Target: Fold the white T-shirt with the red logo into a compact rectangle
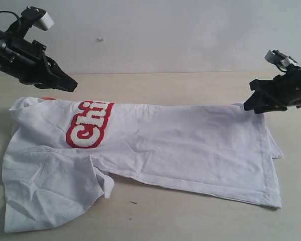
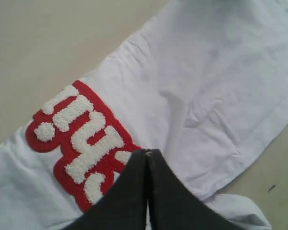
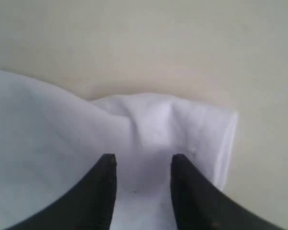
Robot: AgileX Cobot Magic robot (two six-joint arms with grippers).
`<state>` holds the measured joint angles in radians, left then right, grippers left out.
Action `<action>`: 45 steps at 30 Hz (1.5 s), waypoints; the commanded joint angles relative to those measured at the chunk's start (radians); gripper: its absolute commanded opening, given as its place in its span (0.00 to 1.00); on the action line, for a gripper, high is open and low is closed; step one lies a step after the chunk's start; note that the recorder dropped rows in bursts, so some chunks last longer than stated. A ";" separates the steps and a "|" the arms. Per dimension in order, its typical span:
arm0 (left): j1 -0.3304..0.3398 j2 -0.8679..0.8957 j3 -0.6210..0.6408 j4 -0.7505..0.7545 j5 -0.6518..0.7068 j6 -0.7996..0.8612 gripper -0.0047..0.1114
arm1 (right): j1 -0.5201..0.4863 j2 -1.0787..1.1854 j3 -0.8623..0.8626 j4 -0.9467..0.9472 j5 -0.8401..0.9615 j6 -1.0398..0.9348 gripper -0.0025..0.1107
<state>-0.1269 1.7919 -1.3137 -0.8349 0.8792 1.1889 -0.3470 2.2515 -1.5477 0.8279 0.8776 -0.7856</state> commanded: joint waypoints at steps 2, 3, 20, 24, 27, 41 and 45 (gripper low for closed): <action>0.002 -0.012 0.000 -0.014 0.001 0.004 0.04 | -0.020 -0.079 -0.004 -0.098 -0.042 0.055 0.36; 0.002 -0.012 0.000 -0.014 0.001 0.004 0.04 | -0.022 -0.081 -0.004 -0.136 -0.056 0.090 0.36; 0.002 -0.012 0.000 -0.014 -0.009 0.007 0.04 | -0.015 0.010 -0.004 -0.030 -0.046 0.041 0.33; 0.002 -0.012 0.000 -0.014 -0.009 0.007 0.04 | -0.013 -0.006 -0.004 -0.001 -0.008 0.002 0.21; 0.002 -0.012 0.000 -0.014 -0.007 0.007 0.04 | -0.013 -0.021 -0.004 0.003 -0.002 -0.005 0.12; 0.002 -0.012 0.000 -0.014 -0.005 0.007 0.04 | -0.045 -0.030 -0.020 0.404 0.017 -0.158 0.02; 0.002 -0.012 0.000 -0.014 -0.005 0.007 0.04 | -0.049 -0.030 -0.085 0.421 -0.024 -0.184 0.02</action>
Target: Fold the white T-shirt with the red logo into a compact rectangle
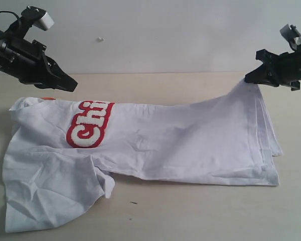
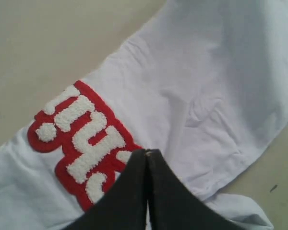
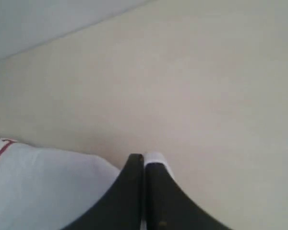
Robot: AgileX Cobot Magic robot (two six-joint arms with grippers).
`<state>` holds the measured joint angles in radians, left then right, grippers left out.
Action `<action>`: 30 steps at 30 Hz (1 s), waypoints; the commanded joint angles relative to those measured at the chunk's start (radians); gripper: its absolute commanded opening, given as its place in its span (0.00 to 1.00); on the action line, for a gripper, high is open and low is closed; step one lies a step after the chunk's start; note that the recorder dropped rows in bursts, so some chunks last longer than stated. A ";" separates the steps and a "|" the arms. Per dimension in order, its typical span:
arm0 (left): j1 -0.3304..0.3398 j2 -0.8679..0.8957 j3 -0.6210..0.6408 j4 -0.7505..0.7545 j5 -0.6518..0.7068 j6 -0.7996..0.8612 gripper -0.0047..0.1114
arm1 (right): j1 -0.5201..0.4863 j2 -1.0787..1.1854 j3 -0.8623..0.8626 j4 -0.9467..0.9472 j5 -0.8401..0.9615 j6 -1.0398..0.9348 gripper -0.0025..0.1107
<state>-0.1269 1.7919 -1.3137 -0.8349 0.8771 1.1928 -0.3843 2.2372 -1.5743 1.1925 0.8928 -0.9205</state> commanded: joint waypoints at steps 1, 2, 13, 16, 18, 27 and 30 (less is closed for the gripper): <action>0.002 -0.012 0.000 -0.014 -0.001 0.003 0.04 | -0.011 -0.013 -0.075 0.071 -0.063 -0.058 0.02; 0.002 -0.012 0.000 -0.014 -0.001 0.003 0.04 | -0.011 -0.010 -0.090 0.093 -0.085 -0.068 0.02; 0.002 -0.012 0.000 -0.007 -0.001 0.003 0.04 | -0.011 0.173 -0.308 0.079 -0.011 0.129 0.31; 0.002 -0.012 0.000 -0.007 0.006 0.003 0.04 | -0.011 0.149 -0.350 -0.027 -0.017 0.157 0.39; -0.015 -0.004 0.009 0.015 0.035 0.029 0.04 | -0.011 0.124 -0.370 -0.196 -0.045 0.244 0.37; -0.194 0.028 0.085 0.213 -0.048 -0.050 0.04 | -0.011 0.107 -0.372 -0.462 0.035 0.420 0.16; -0.224 0.087 0.135 0.338 -0.146 -0.141 0.04 | -0.009 0.103 -0.362 -0.474 0.093 0.396 0.02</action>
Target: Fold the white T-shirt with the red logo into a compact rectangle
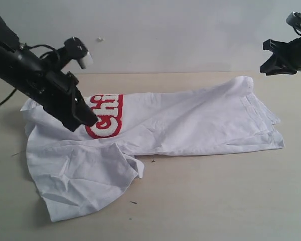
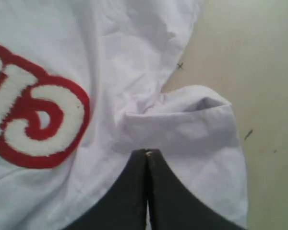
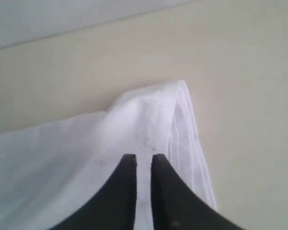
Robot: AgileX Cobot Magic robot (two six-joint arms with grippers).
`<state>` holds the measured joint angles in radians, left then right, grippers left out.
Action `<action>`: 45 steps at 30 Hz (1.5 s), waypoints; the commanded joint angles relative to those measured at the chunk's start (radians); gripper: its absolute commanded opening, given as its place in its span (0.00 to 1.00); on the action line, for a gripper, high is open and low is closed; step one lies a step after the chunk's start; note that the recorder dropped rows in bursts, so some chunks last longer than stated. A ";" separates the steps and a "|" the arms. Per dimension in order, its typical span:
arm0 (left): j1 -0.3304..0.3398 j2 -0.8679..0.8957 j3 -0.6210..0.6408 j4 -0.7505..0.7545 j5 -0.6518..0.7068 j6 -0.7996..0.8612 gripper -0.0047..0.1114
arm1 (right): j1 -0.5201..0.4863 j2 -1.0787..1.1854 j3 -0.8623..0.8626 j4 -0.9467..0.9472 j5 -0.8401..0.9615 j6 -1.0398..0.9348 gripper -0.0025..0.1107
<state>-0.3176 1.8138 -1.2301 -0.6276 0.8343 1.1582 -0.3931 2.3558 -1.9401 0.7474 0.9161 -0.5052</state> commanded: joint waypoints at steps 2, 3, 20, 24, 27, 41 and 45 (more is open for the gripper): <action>-0.046 0.115 0.059 0.221 -0.163 -0.210 0.04 | 0.013 -0.016 0.036 -0.032 0.099 -0.049 0.02; -0.048 0.134 0.059 0.243 -0.179 -0.256 0.04 | 0.022 -0.018 0.052 -0.042 0.107 -0.052 0.02; 0.028 0.222 0.018 0.451 -0.150 -0.557 0.04 | 0.058 -0.221 0.475 -0.173 -0.016 -0.114 0.02; 0.061 0.196 0.018 0.389 -0.110 -0.532 0.04 | 0.111 -0.228 0.611 -0.173 -0.087 -0.116 0.02; 0.068 0.182 0.018 0.373 -0.098 -0.520 0.04 | 0.159 -0.234 0.687 -0.177 -0.112 -0.117 0.02; 0.080 0.118 0.059 0.358 -0.061 -0.495 0.04 | 0.219 -0.462 0.768 -0.235 -0.275 -0.094 0.02; 0.088 0.116 0.063 0.355 -0.065 -0.483 0.04 | 0.186 -0.578 0.766 -0.349 -0.386 0.083 0.04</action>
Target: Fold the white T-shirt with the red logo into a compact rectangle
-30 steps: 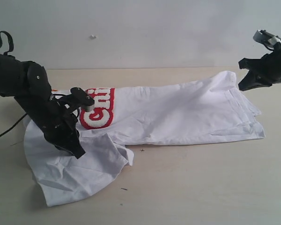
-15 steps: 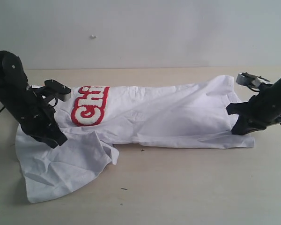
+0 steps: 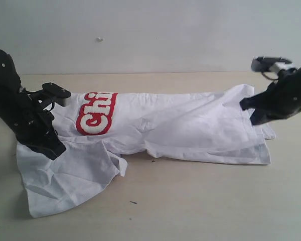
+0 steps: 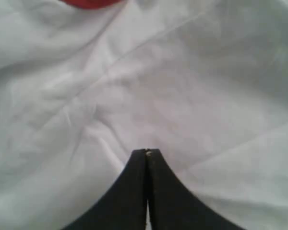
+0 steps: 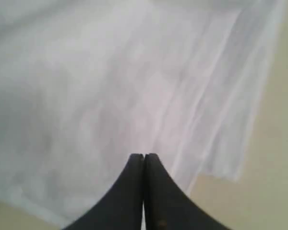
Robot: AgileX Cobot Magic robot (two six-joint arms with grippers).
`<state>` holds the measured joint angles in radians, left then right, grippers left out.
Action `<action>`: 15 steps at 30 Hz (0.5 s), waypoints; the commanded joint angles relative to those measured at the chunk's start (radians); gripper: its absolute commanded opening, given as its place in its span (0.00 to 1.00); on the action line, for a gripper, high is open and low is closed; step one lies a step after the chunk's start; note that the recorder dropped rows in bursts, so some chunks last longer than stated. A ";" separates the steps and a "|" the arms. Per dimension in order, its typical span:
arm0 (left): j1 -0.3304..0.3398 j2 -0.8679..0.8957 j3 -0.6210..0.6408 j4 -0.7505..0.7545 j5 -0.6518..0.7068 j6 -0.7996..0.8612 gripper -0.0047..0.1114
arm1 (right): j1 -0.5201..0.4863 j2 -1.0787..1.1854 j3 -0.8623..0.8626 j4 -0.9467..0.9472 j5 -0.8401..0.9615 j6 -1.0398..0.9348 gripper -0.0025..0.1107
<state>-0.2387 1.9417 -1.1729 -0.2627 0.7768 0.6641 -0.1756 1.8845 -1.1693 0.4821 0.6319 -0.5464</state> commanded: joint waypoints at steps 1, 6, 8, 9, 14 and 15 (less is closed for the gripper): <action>0.009 -0.015 0.006 -0.010 -0.008 0.014 0.04 | -0.053 -0.116 -0.009 -0.081 -0.100 0.127 0.08; 0.009 -0.028 0.006 -0.016 -0.016 0.019 0.04 | -0.131 -0.076 -0.049 0.003 -0.042 0.099 0.47; 0.009 -0.033 0.006 -0.017 -0.016 0.019 0.04 | -0.134 -0.042 -0.060 0.080 -0.019 0.039 0.50; 0.009 -0.033 0.006 -0.022 -0.016 0.022 0.04 | -0.134 -0.018 -0.072 0.136 0.001 -0.002 0.49; 0.009 -0.033 0.006 -0.035 -0.014 0.038 0.04 | -0.134 0.119 -0.148 0.321 0.076 -0.107 0.48; 0.009 -0.033 0.006 -0.035 -0.014 0.038 0.04 | -0.134 0.145 -0.169 0.308 0.072 -0.107 0.48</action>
<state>-0.2309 1.9201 -1.1715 -0.2850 0.7693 0.6972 -0.3083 1.9700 -1.2906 0.7574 0.6985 -0.6169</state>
